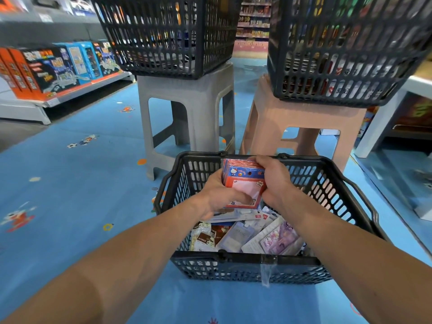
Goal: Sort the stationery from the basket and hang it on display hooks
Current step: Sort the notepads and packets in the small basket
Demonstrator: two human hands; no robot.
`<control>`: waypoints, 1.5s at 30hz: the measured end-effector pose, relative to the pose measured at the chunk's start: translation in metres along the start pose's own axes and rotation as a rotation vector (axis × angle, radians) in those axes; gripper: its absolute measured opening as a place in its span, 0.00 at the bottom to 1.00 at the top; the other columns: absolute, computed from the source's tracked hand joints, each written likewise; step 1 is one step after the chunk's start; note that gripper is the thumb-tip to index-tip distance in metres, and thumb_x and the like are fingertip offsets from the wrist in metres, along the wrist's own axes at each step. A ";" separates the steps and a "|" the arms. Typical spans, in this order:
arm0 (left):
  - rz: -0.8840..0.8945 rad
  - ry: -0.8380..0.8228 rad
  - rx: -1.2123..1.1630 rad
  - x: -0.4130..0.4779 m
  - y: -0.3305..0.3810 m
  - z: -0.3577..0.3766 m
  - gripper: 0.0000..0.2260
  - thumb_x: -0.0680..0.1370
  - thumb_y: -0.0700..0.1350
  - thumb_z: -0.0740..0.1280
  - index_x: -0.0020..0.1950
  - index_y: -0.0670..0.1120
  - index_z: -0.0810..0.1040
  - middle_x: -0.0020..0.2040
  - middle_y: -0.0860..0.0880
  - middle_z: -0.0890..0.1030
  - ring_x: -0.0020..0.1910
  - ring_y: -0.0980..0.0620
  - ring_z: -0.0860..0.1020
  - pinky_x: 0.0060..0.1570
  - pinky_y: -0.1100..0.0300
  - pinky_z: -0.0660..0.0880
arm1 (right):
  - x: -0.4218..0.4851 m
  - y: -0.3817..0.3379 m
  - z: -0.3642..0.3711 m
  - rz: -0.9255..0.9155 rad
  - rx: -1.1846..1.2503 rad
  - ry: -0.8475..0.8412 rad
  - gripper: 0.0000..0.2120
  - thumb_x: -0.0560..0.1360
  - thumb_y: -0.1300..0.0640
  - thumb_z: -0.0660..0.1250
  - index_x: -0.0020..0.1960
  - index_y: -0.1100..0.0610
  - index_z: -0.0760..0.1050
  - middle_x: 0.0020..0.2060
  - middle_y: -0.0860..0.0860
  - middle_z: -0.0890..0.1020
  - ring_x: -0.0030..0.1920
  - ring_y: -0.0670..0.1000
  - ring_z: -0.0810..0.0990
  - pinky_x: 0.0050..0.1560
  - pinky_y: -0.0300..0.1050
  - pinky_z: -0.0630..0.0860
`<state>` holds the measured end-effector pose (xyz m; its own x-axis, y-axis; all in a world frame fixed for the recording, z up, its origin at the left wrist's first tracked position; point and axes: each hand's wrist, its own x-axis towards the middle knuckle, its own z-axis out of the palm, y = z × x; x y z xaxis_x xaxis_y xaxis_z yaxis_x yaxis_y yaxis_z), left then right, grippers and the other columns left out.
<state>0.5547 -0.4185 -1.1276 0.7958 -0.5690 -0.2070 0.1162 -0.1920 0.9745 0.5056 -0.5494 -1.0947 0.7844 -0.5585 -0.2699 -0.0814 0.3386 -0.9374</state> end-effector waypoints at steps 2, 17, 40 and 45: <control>-0.001 0.000 -0.016 -0.001 0.003 0.000 0.31 0.61 0.27 0.81 0.60 0.47 0.80 0.50 0.48 0.87 0.51 0.50 0.85 0.53 0.52 0.82 | -0.003 -0.002 0.001 0.006 0.020 0.003 0.09 0.83 0.54 0.64 0.51 0.59 0.79 0.43 0.58 0.86 0.40 0.55 0.86 0.46 0.52 0.83; -0.082 0.034 -0.193 -0.010 0.022 -0.006 0.27 0.57 0.40 0.71 0.58 0.47 0.82 0.51 0.44 0.86 0.51 0.45 0.82 0.38 0.57 0.76 | -0.003 -0.003 0.001 -0.174 -0.328 -0.410 0.37 0.55 0.61 0.66 0.65 0.61 0.75 0.56 0.61 0.84 0.60 0.61 0.82 0.63 0.63 0.78; -0.388 -0.175 0.136 -0.069 0.347 -0.093 0.27 0.65 0.40 0.76 0.64 0.46 0.77 0.52 0.48 0.86 0.52 0.49 0.84 0.51 0.53 0.81 | -0.087 -0.289 0.083 0.074 -0.245 -0.450 0.31 0.70 0.81 0.62 0.68 0.60 0.70 0.55 0.63 0.84 0.56 0.62 0.84 0.54 0.56 0.82; -0.482 -0.258 0.198 -0.097 0.489 -0.111 0.31 0.74 0.31 0.73 0.71 0.52 0.66 0.59 0.49 0.83 0.53 0.50 0.81 0.42 0.56 0.80 | -0.124 -0.405 0.108 0.155 -0.200 -0.499 0.34 0.61 0.71 0.68 0.67 0.61 0.69 0.56 0.63 0.83 0.57 0.62 0.83 0.55 0.56 0.80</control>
<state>0.6002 -0.3678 -0.6214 0.5076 -0.5519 -0.6616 0.2959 -0.6096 0.7355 0.5079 -0.5359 -0.6582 0.9460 -0.0713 -0.3162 -0.2956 0.2105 -0.9318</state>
